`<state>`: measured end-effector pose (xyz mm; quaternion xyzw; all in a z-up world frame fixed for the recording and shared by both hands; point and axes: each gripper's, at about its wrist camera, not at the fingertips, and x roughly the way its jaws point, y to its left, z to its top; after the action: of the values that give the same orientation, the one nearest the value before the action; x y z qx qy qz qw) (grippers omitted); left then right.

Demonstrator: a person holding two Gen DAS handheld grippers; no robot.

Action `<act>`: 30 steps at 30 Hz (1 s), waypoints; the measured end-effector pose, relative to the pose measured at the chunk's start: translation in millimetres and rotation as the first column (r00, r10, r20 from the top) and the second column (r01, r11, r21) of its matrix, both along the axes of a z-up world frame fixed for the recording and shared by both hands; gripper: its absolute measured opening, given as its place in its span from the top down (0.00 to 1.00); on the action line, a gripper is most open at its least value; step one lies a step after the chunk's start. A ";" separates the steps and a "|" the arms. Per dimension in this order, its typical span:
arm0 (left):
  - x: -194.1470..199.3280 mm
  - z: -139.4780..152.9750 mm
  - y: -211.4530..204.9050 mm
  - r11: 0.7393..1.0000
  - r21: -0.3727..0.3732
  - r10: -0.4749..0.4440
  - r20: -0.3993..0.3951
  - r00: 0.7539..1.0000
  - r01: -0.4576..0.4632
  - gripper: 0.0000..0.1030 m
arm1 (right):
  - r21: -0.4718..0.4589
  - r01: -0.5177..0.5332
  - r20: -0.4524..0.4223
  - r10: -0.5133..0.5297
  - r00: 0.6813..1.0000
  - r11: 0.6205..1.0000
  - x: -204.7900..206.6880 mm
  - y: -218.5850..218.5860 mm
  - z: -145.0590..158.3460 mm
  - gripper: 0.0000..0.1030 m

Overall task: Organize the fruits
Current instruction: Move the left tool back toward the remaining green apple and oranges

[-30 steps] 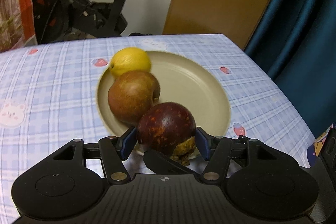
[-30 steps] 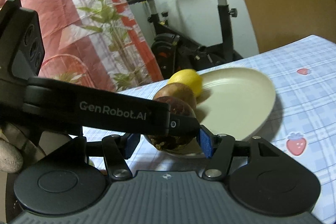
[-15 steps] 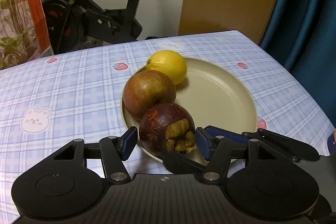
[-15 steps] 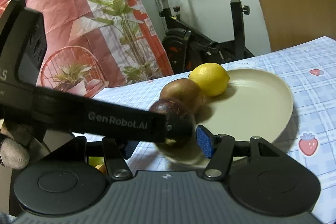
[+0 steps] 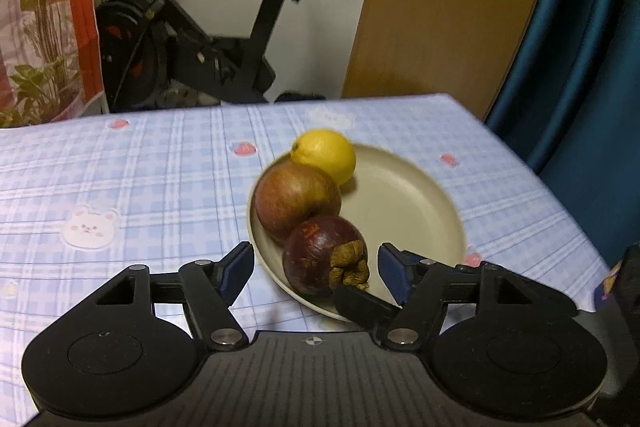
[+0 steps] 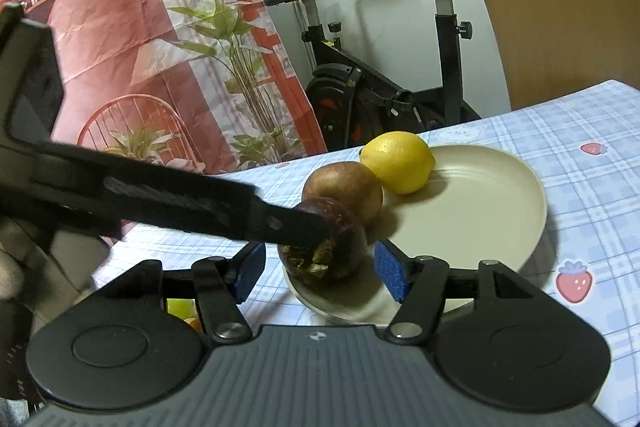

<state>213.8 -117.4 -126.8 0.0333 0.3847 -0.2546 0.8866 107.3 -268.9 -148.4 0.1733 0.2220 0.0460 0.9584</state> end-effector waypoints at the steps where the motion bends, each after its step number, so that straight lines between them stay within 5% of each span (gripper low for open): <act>1: -4.9 4.5 6.0 1.000 -0.010 0.010 0.010 1.000 -0.010 0.30 | -0.003 0.004 0.005 -0.004 1.000 1.000 -2.3 0.5 1.4 0.38; 17: -81.4 26.6 100.9 0.987 0.027 0.155 0.138 0.978 -0.160 0.27 | -0.049 -0.036 -0.037 0.034 0.999 0.998 -36.9 30.6 18.4 0.37; 30: -87.3 14.1 146.9 0.971 -0.108 0.221 0.079 0.972 -0.212 0.27 | -0.123 -0.220 -0.115 0.206 0.972 0.968 -45.0 94.6 21.0 0.39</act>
<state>126.5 29.6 -112.8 -0.0413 0.3325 -0.1735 0.9261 62.3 -174.3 -127.4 0.0852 0.2901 0.1247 0.9450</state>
